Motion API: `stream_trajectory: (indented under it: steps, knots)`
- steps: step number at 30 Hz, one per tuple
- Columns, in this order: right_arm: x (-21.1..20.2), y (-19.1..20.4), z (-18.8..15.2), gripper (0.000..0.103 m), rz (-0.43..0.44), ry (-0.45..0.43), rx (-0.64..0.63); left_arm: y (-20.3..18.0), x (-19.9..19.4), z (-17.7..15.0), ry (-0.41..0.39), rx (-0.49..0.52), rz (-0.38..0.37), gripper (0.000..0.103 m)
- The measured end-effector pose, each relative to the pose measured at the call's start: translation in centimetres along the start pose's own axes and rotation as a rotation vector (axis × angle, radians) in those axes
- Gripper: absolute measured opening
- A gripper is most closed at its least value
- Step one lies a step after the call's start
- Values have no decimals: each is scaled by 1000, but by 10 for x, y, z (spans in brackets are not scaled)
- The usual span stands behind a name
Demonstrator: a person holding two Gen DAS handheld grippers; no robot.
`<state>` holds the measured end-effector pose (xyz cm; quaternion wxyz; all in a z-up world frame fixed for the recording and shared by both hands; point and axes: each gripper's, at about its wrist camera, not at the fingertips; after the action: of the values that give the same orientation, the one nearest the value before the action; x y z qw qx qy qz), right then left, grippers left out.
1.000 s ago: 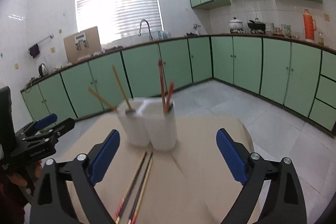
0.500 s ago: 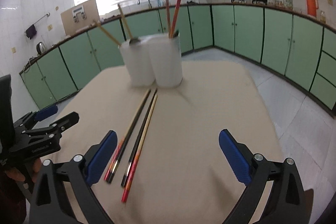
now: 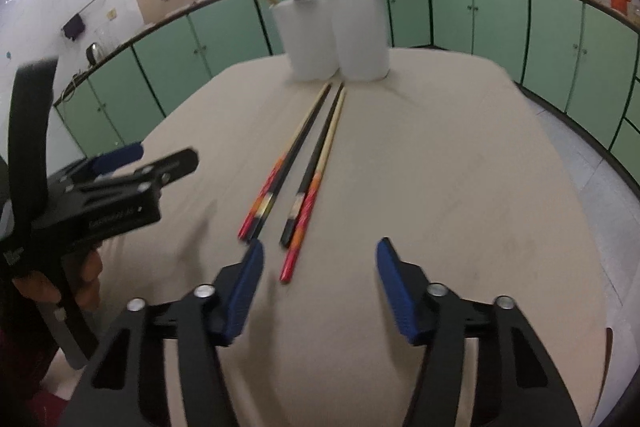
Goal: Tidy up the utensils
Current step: 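Move both open tools back down to the remaining chopsticks, then grasp the red-patterned chopstick with the right tool while the left tool grasps another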
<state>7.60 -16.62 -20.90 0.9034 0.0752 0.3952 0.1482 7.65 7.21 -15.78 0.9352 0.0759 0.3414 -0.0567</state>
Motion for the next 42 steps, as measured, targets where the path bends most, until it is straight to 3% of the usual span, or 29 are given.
stream_trajectory:
  steps: [3, 8, 12, 21, 30, 42]
  knots:
    - [4, 5, -5, 31, 9, 24, -18, 0, -2, -1, -2, -2, 2, 91]
    - [5, 13, -6, 21, -10, 26, -47, -4, -3, 0, 2, 16, -5, 91]
    - [6, 17, -8, 7, -36, 28, -84, -10, -4, 0, 4, 37, -28, 91]
    - [-6, -7, -7, 6, -90, 27, -36, -30, 2, -2, 41, 109, -113, 91]
    - [-5, -27, -4, 6, -92, 22, 12, -50, 19, -4, 108, 163, -131, 91]
    - [-4, -37, -1, 6, -109, 19, 38, -46, 29, -2, 149, 121, -149, 84]
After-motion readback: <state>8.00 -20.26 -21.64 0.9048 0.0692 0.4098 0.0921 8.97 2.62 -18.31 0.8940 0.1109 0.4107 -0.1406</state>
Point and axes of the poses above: each gripper's, at about its wrist camera, not at the fingertips, and x roughly the way its jaws point, y to its left, z to its top, and after that the axes turned 5 degrees about x, right-handed
